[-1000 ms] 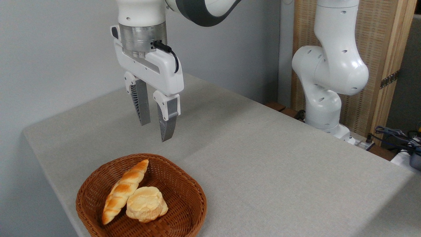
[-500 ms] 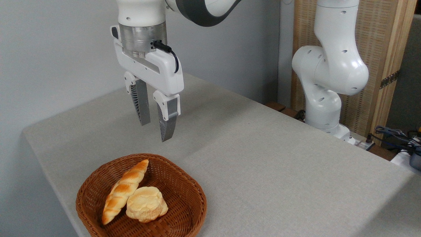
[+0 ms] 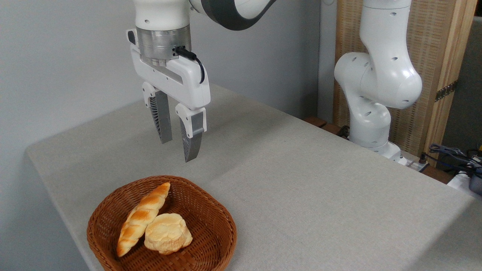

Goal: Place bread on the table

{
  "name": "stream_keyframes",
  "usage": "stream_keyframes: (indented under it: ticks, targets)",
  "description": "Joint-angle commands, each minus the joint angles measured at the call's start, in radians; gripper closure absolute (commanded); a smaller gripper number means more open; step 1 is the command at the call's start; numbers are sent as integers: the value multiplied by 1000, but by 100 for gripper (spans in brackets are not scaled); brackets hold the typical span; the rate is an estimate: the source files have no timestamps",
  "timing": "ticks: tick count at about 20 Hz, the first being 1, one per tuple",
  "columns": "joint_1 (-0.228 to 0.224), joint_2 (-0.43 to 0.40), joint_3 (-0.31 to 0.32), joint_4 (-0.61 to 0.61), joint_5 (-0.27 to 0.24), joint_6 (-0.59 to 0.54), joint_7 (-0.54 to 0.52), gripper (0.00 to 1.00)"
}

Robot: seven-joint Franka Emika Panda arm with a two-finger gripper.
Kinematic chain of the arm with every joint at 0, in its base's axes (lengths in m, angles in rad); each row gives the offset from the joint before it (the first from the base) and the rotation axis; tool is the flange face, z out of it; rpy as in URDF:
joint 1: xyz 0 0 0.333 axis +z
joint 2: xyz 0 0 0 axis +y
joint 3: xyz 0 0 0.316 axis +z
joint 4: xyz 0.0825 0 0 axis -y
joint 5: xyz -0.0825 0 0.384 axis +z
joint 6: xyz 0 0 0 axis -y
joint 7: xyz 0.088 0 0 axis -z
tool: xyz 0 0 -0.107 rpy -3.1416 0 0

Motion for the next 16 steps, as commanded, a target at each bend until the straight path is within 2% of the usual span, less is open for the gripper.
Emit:
stream_keyframes:
  ticks: [1, 10, 16]
  targets:
    - [-7, 0, 10, 15, -1, -28, -5, 0]
    - [-5, 18, 16, 2, -1, -3, -2, 0]
    - [-7, 76, 16, -28, 1, 151, -5, 0]
